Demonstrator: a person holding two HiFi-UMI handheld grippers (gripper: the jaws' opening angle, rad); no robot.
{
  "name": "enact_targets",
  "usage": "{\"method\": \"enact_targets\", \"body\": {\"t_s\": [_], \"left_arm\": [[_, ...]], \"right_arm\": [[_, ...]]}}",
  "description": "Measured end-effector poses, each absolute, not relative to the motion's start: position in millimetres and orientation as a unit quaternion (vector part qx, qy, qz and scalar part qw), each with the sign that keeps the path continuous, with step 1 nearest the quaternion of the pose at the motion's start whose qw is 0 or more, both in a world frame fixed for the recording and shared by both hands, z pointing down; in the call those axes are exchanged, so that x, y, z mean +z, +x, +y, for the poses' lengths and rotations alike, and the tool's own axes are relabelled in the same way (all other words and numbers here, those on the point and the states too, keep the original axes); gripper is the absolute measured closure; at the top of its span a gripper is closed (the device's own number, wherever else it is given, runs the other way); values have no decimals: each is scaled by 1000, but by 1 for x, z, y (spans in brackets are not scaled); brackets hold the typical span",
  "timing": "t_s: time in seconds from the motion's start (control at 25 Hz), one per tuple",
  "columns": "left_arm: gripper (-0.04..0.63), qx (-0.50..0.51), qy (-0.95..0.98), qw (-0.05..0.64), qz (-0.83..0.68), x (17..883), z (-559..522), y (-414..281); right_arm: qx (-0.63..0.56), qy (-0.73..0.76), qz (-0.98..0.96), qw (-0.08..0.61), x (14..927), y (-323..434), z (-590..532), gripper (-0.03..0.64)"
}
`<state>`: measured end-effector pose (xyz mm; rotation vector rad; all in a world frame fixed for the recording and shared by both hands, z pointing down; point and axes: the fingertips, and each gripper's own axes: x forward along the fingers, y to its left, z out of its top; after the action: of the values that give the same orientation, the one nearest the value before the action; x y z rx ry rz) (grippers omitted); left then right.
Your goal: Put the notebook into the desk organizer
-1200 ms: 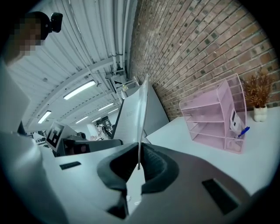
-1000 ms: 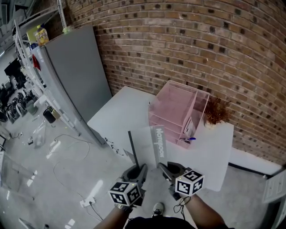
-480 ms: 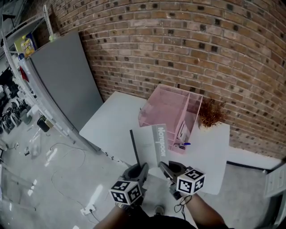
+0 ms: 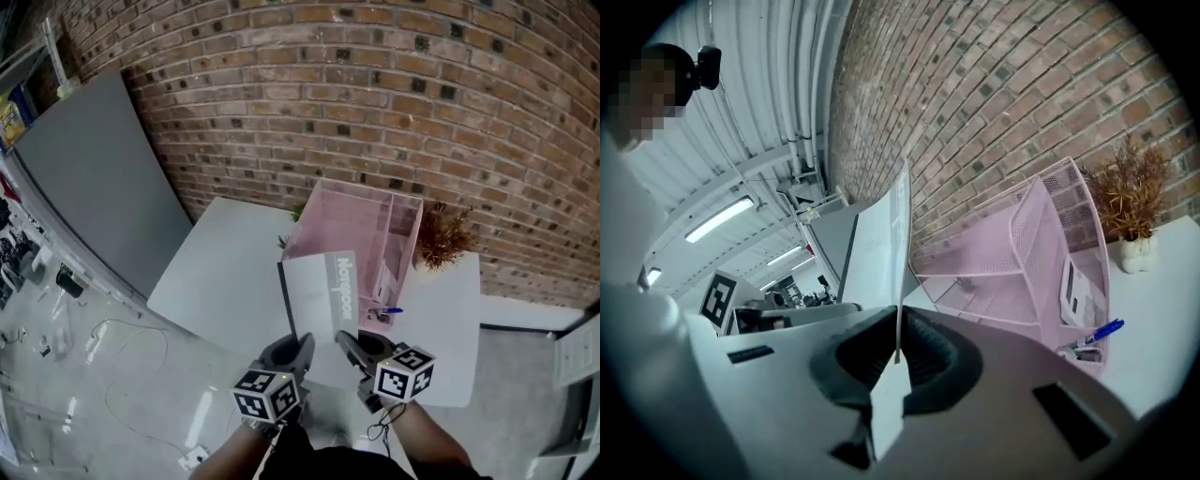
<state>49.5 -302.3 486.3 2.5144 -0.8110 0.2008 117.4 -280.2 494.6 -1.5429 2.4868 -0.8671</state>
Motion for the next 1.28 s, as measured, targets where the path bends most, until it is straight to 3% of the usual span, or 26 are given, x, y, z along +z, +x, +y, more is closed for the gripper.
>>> {"method": "enact_targets", "body": {"t_s": [0.64,1.28], "left_arm": [[537,112,944,232,-206,499,-393,87],[494,123,945,234,-193,515,-434,73]], "right_arm": [[-318,-581,743,95,503,148,-354,604],[-322,-624,702,115,491,157,-382,604]]}}
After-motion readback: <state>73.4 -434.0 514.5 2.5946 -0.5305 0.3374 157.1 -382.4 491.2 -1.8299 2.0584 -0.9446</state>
